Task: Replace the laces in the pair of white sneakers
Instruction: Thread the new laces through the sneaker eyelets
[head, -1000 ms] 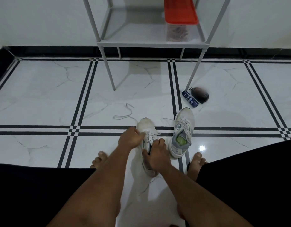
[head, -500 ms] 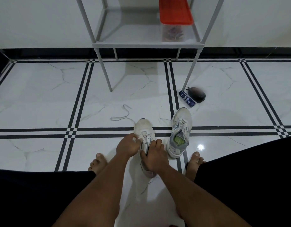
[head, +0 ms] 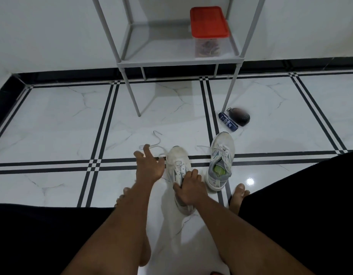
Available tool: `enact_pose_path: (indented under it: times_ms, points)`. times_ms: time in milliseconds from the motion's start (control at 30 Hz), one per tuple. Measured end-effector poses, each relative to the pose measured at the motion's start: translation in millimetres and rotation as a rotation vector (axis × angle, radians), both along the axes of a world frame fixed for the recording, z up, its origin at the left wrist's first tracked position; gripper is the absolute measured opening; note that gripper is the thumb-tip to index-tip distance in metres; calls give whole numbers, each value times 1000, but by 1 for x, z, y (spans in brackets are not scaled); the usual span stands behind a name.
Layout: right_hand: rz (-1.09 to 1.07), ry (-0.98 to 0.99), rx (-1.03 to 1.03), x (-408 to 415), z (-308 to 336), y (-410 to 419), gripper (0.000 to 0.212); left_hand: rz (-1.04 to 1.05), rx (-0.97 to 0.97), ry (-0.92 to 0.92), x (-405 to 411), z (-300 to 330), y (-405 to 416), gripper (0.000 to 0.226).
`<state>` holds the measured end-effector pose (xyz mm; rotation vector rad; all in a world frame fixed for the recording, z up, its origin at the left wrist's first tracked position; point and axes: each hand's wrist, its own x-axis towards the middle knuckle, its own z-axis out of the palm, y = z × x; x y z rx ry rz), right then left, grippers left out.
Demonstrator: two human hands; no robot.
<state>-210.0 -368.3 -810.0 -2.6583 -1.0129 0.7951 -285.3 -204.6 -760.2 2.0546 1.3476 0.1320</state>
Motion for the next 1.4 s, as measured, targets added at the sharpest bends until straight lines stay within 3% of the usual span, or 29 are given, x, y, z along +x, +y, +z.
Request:
enact_pose_path:
  times_ms: [67,133,300,400,467,667,900,1033,1200,1400]
  points:
    - [-20,32,6,3,6,0,79,37,-29,128,-12,-10,-9,56]
    - [-41,32,27,7,11,0,78,-81,-108,359,-21,-11,-13,46]
    - [-32,29,110,21,20,-7,70,-317,-238,646,-12,15,-17,33]
    - [-32,67,160,30,24,-11,60,-336,-539,513,19,35,-16,13]
    - [-23,78,187,35,27,-13,51,-296,-630,353,38,42,-12,11]
    - [-6,68,227,47,22,-12,25,-303,-398,51,60,30,-3,16]
    - [-254,202,236,56,18,-12,24,-316,-173,24,47,-3,-26,15]
    - [-300,251,241,59,17,-11,31,-178,-317,-12,51,-12,-26,12]
    - [-338,288,227,62,16,-11,43,-287,-349,-56,53,-11,-21,19]
    - [-407,336,180,65,22,-8,37,-324,-124,72,53,-10,-30,9]
